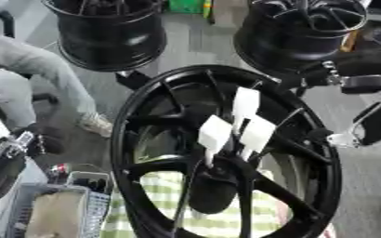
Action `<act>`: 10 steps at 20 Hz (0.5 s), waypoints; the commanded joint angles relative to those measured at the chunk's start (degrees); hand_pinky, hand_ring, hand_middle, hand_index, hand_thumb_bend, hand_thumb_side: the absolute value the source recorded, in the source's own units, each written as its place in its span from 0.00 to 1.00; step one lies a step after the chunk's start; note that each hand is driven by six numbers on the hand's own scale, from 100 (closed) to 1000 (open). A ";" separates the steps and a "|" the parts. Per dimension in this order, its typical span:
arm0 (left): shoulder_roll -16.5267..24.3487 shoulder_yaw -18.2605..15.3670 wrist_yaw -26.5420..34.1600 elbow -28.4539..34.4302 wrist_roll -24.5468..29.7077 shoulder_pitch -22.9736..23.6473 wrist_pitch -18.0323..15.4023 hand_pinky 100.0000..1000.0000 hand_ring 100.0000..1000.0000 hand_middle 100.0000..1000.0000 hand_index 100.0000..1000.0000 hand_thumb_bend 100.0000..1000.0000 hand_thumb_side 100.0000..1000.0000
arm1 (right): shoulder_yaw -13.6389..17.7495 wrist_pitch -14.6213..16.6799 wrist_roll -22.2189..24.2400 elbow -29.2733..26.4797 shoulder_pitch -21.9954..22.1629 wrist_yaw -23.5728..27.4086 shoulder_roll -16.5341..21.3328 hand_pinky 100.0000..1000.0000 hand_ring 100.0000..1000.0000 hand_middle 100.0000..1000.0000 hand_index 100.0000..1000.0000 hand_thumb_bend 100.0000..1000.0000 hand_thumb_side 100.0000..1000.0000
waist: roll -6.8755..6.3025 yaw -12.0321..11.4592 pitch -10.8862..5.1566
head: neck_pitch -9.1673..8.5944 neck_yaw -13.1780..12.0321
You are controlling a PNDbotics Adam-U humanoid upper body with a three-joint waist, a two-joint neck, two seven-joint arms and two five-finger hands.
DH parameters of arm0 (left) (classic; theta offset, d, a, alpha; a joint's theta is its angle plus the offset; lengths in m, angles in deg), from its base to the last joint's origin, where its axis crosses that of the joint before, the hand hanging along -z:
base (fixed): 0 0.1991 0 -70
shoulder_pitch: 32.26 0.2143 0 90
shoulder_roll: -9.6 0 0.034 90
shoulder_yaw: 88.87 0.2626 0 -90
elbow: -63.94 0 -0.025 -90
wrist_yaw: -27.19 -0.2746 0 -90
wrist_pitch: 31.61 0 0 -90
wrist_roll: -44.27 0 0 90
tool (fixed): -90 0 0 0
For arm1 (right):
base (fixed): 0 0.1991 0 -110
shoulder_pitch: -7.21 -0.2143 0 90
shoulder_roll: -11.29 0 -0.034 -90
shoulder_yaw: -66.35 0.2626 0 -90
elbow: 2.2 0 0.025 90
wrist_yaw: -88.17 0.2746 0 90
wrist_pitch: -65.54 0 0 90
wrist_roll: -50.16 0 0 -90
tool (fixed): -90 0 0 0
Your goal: Pull the pin out of the wheel hub.
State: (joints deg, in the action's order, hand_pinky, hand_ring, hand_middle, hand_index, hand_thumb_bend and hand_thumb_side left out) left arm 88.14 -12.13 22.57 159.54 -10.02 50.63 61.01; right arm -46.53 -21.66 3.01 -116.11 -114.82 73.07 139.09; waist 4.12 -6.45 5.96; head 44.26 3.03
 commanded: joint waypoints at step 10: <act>1.11 0.32 -0.20 0.76 0.50 -0.82 -0.13 0.67 0.57 0.60 0.67 0.00 0.81 | -3.35 -1.32 4.43 -0.68 -5.17 -0.13 -3.46 0.81 0.79 0.91 1.00 0.13 0.29 | -0.14 -0.87 -0.60 | -0.15 0.96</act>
State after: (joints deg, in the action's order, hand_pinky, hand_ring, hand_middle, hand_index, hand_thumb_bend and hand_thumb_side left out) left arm 88.14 -12.09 22.57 159.54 -9.77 50.52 60.93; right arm -50.21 -22.82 7.06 -116.11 -119.06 72.74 135.00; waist 4.15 -7.31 5.97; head 44.26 3.78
